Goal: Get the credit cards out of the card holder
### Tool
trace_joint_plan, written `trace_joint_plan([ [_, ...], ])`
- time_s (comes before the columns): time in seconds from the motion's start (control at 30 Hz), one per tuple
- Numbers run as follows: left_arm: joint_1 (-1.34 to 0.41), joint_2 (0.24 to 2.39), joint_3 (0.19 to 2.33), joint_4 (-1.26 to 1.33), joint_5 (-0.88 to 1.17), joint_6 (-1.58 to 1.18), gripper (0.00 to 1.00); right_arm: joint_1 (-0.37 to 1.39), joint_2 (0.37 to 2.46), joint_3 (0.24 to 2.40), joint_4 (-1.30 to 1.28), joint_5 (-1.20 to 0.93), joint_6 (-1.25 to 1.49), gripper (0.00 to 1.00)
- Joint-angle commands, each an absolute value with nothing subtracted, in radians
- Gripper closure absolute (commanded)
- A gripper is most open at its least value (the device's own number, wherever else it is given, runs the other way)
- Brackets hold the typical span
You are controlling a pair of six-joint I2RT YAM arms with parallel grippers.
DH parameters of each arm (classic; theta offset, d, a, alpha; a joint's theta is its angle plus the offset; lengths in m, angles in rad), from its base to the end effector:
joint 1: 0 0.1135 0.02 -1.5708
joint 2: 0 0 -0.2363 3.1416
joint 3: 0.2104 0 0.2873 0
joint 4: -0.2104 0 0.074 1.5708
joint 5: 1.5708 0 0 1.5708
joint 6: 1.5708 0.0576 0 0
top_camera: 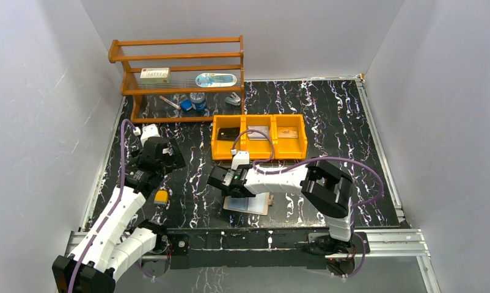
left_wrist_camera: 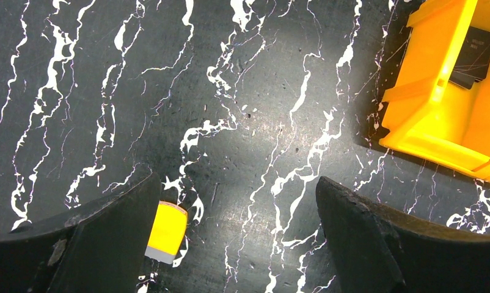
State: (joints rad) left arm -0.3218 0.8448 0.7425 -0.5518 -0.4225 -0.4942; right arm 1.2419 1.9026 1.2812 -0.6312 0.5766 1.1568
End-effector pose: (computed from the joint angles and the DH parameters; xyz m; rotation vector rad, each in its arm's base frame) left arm 0.2438 -0.0564 0.2442 -0.4112 2.1196 0.0023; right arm 0.1585 0.3671 0.1060 0.0125 2.4948 0.1043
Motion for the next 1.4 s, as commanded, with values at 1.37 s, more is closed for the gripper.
trace_joint_plan([
  [1.37, -0.318, 0.841, 0.753, -0.563, -0.437, -0.492, 0.01, 1.257, 1.847, 1.212, -0.547, 0.478, 1.127, 0.50],
])
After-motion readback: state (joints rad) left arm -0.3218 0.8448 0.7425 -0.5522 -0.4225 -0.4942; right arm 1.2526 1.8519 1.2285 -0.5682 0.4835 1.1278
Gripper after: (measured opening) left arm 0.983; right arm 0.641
